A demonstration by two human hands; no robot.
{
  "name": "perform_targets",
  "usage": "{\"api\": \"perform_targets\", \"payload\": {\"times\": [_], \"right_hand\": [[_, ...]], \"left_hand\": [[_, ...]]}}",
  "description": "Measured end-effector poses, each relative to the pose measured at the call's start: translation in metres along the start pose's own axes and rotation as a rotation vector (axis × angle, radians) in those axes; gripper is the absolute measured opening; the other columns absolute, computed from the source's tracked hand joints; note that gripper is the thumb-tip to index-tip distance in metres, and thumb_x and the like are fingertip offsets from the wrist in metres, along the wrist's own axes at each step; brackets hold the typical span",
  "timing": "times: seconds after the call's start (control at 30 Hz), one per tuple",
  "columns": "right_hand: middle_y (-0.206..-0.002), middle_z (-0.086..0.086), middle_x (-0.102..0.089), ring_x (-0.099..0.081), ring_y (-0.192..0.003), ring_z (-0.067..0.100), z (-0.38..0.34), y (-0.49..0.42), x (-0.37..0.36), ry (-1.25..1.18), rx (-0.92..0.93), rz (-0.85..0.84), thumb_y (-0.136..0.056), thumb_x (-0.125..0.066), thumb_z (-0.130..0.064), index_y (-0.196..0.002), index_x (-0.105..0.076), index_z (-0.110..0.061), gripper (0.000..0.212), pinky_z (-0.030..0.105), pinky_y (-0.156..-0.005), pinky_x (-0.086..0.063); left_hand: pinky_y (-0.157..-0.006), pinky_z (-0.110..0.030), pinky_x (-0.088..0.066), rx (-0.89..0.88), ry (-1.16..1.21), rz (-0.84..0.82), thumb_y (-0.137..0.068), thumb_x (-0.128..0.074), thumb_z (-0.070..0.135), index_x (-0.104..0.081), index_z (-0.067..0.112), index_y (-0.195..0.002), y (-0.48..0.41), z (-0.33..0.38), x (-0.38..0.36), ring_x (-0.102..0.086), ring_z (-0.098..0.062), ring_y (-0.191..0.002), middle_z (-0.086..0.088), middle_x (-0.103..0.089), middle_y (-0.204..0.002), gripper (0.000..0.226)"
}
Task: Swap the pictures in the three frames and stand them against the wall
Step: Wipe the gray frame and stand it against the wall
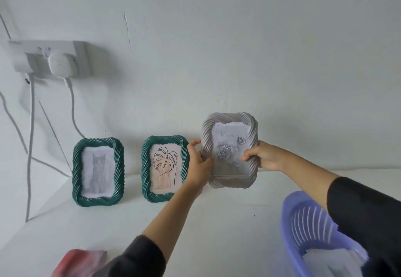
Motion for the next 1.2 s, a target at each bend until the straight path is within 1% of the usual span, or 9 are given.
{"api": "perform_targets", "payload": {"times": [0.07,0.13,0.23,0.3,0.47,0.57,0.7,0.97,1.2], "right_hand": [[-0.091,0.016,-0.061,-0.059,-0.085,0.029,0.015,-0.019,0.013,0.027,-0.027,0.047,-0.074,-0.049,0.018,-0.095,-0.058,-0.003,0.031,0.037,-0.085,-0.049],[-0.084,0.013,-0.061,-0.059,-0.08,0.026,0.031,-0.033,0.021,0.057,-0.066,0.081,-0.069,-0.054,0.016,-0.093,-0.059,-0.005,0.032,0.035,-0.082,-0.048],[-0.068,0.008,-0.063,-0.058,-0.072,0.022,0.049,-0.045,0.027,0.098,-0.134,0.107,-0.049,-0.059,0.004,-0.083,-0.06,-0.008,0.036,0.031,-0.073,-0.047],[-0.063,0.004,-0.064,-0.059,-0.069,0.02,0.057,-0.048,0.029,0.105,-0.155,0.112,-0.047,-0.059,0.002,-0.076,-0.06,-0.01,0.032,0.028,-0.069,-0.047],[-0.061,0.003,-0.064,-0.057,-0.071,0.02,0.068,-0.054,0.036,0.081,-0.166,0.127,-0.07,-0.056,0.011,-0.075,-0.059,-0.012,0.023,0.027,-0.068,-0.045],[-0.073,0.006,-0.061,-0.056,-0.07,0.019,0.068,-0.051,0.036,0.114,-0.156,0.117,-0.063,-0.064,0.005,-0.079,-0.058,-0.013,0.025,0.026,-0.065,-0.044],[-0.084,0.005,-0.062,-0.059,-0.075,0.018,0.068,-0.048,0.04,0.133,-0.13,0.126,-0.078,-0.058,0.011,-0.093,-0.054,-0.013,0.028,0.029,-0.066,-0.049],[-0.093,0.003,-0.065,-0.062,-0.083,0.018,0.069,-0.033,0.049,0.185,-0.15,0.102,-0.079,-0.061,0.01,-0.093,-0.056,-0.018,0.032,0.031,-0.073,-0.051],[-0.093,0.003,-0.065,-0.062,-0.084,0.017,0.07,-0.023,0.049,0.216,-0.163,0.093,-0.079,-0.063,0.008,-0.097,-0.056,-0.016,0.031,0.031,-0.075,-0.052]], "left_hand": [[-0.062,-0.029,-0.046,0.033,-0.018,0.023,-0.084,-0.033,-0.016,-0.033,0.029,-0.105,-0.014,-0.022,-0.001,-0.052,-0.018,-0.073,-0.01,-0.055,-0.088,0.049],[-0.065,-0.036,-0.043,0.07,-0.041,0.038,-0.083,-0.034,-0.015,-0.036,0.035,-0.099,-0.024,-0.043,0.0,-0.049,-0.021,-0.077,-0.013,-0.053,-0.09,0.052],[-0.061,-0.031,-0.038,0.125,-0.072,0.044,-0.084,-0.034,-0.015,-0.036,0.035,-0.097,-0.029,-0.066,0.0,-0.043,-0.017,-0.072,-0.009,-0.05,-0.084,0.052],[-0.06,-0.028,-0.037,0.146,-0.076,0.038,-0.085,-0.033,-0.014,-0.034,0.035,-0.1,-0.031,-0.077,-0.001,-0.042,-0.016,-0.07,-0.008,-0.048,-0.082,0.052],[-0.072,-0.039,-0.043,0.145,-0.067,0.009,-0.087,-0.035,-0.013,-0.028,0.027,-0.118,-0.035,-0.085,-0.005,-0.048,-0.022,-0.081,-0.012,-0.052,-0.093,0.051],[-0.072,-0.037,-0.047,0.137,-0.083,-0.012,-0.088,-0.037,-0.013,-0.028,0.028,-0.119,-0.035,-0.085,-0.004,-0.052,-0.021,-0.081,-0.01,-0.055,-0.093,0.052],[-0.068,-0.029,-0.05,0.124,-0.106,-0.022,-0.088,-0.04,-0.013,-0.029,0.029,-0.125,-0.032,-0.088,-0.001,-0.052,-0.017,-0.077,-0.009,-0.054,-0.09,0.057],[-0.085,-0.045,-0.051,0.102,-0.096,-0.045,-0.088,-0.041,-0.013,-0.03,0.044,-0.122,-0.018,-0.091,-0.009,-0.053,-0.028,-0.092,-0.024,-0.052,-0.119,0.068],[-0.073,-0.031,-0.054,0.049,-0.067,-0.06,-0.089,-0.041,-0.014,-0.03,0.042,-0.122,-0.012,-0.091,-0.012,-0.057,-0.02,-0.088,-0.017,-0.052,-0.114,0.066]]}}
Point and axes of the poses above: each hand's wrist, its own y-axis away from the middle knuckle, its own x-axis out of the back of the hand, z = x × y, the point moved 8 cm from there along -y, towards the middle knuckle
